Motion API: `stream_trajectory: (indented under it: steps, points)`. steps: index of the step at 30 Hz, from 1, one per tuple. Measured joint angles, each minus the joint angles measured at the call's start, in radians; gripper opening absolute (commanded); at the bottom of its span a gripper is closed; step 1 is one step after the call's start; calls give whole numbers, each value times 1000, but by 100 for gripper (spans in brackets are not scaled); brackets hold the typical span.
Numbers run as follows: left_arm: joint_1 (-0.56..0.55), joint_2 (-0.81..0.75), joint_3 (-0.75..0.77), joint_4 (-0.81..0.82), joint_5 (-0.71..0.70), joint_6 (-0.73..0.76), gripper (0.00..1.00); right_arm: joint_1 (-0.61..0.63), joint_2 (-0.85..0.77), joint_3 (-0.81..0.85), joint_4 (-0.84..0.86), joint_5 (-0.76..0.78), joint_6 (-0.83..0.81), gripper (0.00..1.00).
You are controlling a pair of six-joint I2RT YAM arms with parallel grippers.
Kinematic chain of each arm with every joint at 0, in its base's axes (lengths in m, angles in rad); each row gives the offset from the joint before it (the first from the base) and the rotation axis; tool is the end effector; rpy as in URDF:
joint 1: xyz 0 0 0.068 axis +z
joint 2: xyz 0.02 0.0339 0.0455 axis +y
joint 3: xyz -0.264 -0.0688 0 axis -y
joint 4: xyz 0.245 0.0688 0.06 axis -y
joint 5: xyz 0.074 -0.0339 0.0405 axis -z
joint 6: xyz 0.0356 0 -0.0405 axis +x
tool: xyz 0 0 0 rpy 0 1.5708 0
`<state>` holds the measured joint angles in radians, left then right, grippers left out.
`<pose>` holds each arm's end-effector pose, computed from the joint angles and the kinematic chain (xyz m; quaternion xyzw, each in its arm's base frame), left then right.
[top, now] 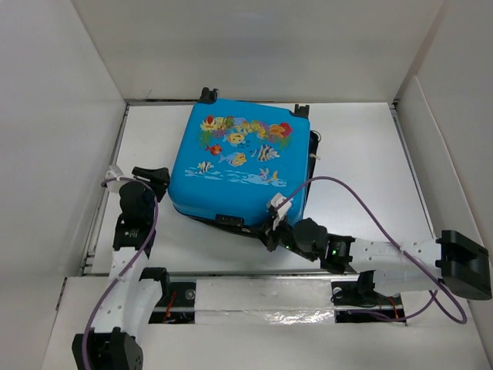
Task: Pack the luggage
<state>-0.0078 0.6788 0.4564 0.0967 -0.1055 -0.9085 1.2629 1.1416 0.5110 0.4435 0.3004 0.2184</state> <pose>0.1753 0.0024 0.2700 -0.3575 0.6592 -0.2566 0.6098 0.0857 0.2346 0.2375 -0.2971 0.7075 0.3406 0.5433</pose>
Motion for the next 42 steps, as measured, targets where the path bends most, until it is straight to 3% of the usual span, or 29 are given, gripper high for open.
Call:
stream_trajectory:
  steps: [6,9,17,26,32,38,42]
  points:
    - [96,261,-78,105,79,-44,43,-32,-52,-46,7,-59,7,0]
    - [74,356,-121,145,125,-63,41,-39,-88,-68,0,-64,7,0]
    - [-156,385,-126,219,13,-105,40,-47,-219,-152,-63,9,16,0]
    - [-525,394,-138,307,11,-175,40,-3,-139,-213,2,4,115,0]
    - [-566,399,-126,325,19,-172,41,68,-48,-113,-90,57,119,0]
    - [-480,320,-127,326,29,-144,43,56,-346,-112,-267,238,203,6]
    - [-459,265,-130,326,29,-109,43,-40,-563,-174,-464,326,361,11]
